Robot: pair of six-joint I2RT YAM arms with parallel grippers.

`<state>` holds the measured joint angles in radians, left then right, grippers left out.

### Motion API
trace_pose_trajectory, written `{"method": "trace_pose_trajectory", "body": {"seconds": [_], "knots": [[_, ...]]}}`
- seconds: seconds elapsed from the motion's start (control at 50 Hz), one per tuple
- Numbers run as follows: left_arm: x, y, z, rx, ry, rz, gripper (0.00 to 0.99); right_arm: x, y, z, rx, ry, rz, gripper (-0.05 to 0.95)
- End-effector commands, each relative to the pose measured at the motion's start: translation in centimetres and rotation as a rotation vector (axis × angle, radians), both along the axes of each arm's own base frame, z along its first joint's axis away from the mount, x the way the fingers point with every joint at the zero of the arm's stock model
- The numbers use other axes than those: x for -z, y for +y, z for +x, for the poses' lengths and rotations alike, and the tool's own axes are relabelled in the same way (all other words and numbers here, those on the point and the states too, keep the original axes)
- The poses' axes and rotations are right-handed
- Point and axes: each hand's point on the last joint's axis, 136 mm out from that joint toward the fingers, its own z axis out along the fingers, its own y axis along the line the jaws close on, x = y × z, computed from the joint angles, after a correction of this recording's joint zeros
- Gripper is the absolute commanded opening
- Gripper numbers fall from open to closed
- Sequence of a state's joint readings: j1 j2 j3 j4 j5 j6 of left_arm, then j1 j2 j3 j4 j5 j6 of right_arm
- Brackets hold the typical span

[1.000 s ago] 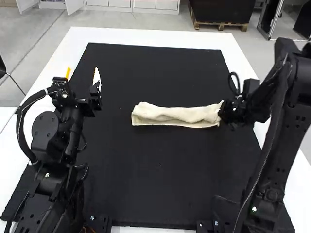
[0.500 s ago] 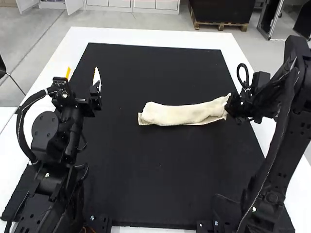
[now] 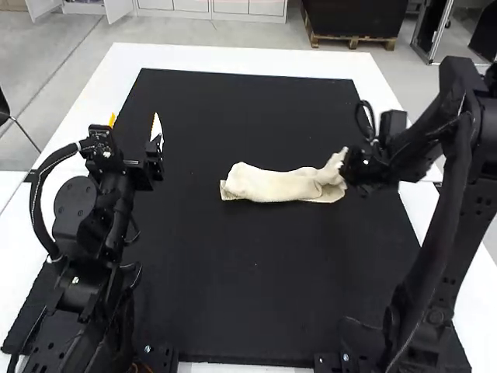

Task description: Fold the towel.

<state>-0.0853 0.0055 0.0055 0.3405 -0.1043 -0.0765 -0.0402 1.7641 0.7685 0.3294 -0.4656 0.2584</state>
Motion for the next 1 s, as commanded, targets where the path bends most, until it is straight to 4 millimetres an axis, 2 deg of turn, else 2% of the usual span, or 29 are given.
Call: {"method": "trace_pose_trajectory", "body": {"seconds": [0.0, 0.5, 0.66, 0.98], "knots": [[-0.2, -0.3, -0.1, 0.017, -0.011, -0.007, 0.915, -2.9, 3.2, 0.5, -0.028, -0.059, 0.006, -0.02], [-0.2, -0.4, -0.1, 0.025, -0.013, -0.01, 0.915, -5.2, 14.1, -0.5, -0.148, -0.145, 0.013, -0.02], [-0.2, -0.4, -0.1, 0.025, -0.013, -0.012, 0.916, -5.2, 16.6, -0.6, -0.18, -0.156, 0.015, -0.02], [-0.2, -0.3, -0.1, 0.021, -0.011, -0.013, 0.916, -4.5, 19.6, -0.7, -0.218, -0.168, 0.005, -0.02]]}}
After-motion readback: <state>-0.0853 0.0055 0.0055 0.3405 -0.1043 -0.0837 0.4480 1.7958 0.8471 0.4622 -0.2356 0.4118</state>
